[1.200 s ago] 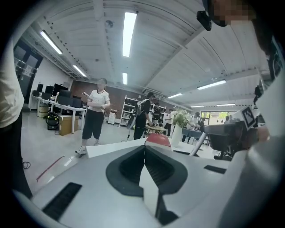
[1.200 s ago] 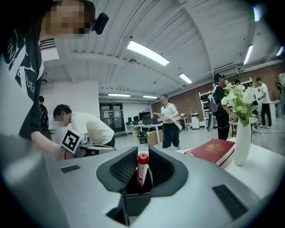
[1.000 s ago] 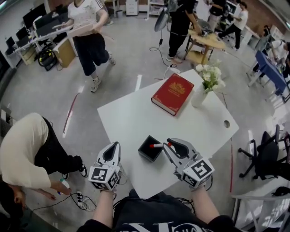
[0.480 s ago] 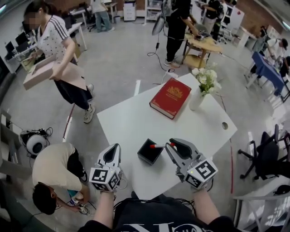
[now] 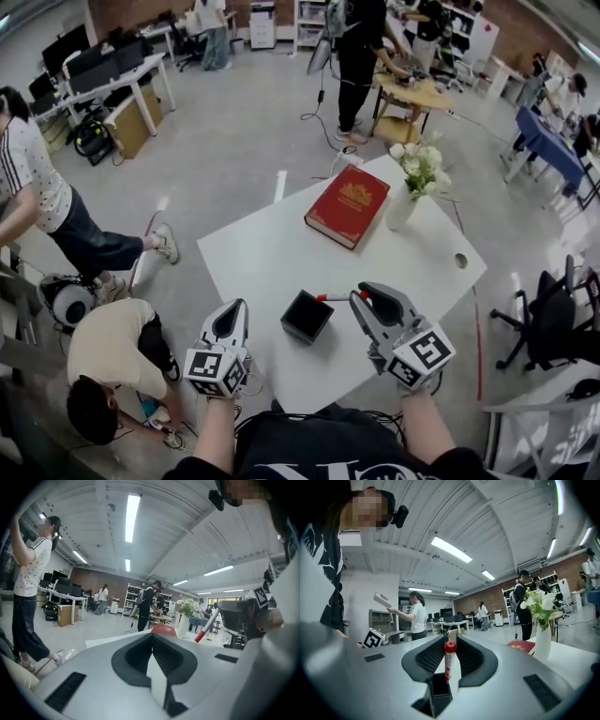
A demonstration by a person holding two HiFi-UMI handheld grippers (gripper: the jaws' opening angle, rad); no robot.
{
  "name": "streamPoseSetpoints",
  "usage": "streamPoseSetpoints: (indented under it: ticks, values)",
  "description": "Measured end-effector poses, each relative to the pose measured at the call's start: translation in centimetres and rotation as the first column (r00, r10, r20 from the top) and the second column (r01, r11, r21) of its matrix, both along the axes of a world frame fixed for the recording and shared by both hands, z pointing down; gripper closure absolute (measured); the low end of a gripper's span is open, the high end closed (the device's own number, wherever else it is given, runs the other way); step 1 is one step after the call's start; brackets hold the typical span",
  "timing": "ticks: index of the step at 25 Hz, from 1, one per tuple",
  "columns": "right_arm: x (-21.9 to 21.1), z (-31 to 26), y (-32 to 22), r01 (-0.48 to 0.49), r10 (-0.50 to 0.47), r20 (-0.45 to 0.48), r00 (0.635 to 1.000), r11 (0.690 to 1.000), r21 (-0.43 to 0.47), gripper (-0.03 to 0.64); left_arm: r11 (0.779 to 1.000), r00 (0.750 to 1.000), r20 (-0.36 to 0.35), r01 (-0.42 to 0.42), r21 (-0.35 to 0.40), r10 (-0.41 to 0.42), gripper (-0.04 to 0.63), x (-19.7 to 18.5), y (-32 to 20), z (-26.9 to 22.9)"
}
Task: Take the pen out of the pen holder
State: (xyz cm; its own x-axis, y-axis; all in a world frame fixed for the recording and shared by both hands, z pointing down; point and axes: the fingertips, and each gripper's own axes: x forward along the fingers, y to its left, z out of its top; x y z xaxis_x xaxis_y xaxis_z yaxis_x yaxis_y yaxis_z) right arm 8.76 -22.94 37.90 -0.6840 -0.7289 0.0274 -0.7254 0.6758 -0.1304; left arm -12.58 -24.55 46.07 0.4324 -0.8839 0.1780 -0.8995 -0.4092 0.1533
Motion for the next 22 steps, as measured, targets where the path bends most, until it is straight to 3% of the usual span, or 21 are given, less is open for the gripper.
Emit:
streamPoseSetpoints:
  ticks: [14,22]
  values:
    - [2.9,1.2,-0.8,-0.096,0.096,-0.010,0.995,0.995,-0.023,0.534,1.000,1.000,0.002,0.004,-0.008,-0.004,0.592,0.1,0.3,0.3]
    - [3.6,2.4,-0.7,-0.128,0.125,-0.063,0.990,0.991,-0.038,0.534,1.000,1.000,0.002,0.012,-0.015,-0.012,0.592,0.0,0.9,0.5]
